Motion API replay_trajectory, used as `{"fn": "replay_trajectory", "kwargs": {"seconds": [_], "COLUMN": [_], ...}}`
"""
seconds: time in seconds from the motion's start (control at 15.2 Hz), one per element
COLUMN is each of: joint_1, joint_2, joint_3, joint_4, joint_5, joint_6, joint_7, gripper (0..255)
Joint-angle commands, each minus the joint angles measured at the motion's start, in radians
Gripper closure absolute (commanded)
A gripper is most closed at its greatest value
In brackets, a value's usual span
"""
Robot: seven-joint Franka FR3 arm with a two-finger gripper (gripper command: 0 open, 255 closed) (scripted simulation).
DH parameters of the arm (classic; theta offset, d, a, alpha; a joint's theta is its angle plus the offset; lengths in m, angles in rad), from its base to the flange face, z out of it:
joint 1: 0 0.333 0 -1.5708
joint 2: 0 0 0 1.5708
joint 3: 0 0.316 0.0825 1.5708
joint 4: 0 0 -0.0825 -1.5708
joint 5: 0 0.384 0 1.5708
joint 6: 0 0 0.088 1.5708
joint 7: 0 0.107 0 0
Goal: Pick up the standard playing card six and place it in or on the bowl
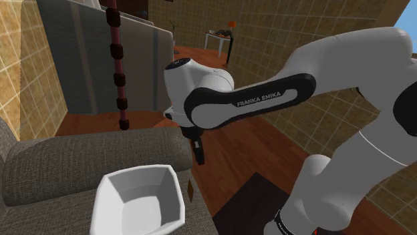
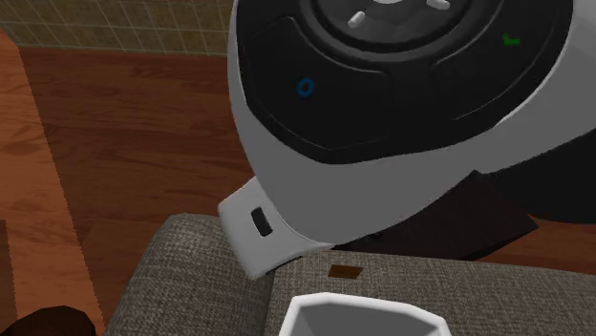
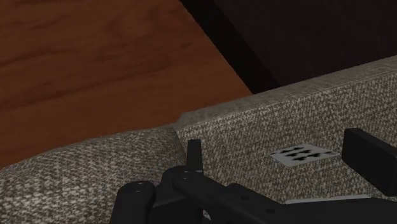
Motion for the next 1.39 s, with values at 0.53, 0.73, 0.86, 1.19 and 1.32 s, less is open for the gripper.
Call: {"fn": "replay_trajectory", "kwargs": {"seconds": [0.53,0.73,0.86,1.19,1.32], "joint_1": [0.09,0.086,0.084,0.084,0.084], "joint_2": [0.162,0.168,0.175,0.175,0.175], "joint_3": [0.091,0.088,0.085,0.085,0.085], "joint_4": [-0.026,-0.061,-0.09,-0.09,-0.09], "joint_5": [-0.031,-0.038,-0.044,-0.044,-0.044], "joint_6": [0.087,0.128,0.163,0.163,0.163], "joint_7": [-0.1,-0.097,-0.093,-0.093,-0.093], "gripper": [0,0,0,0,0]}}
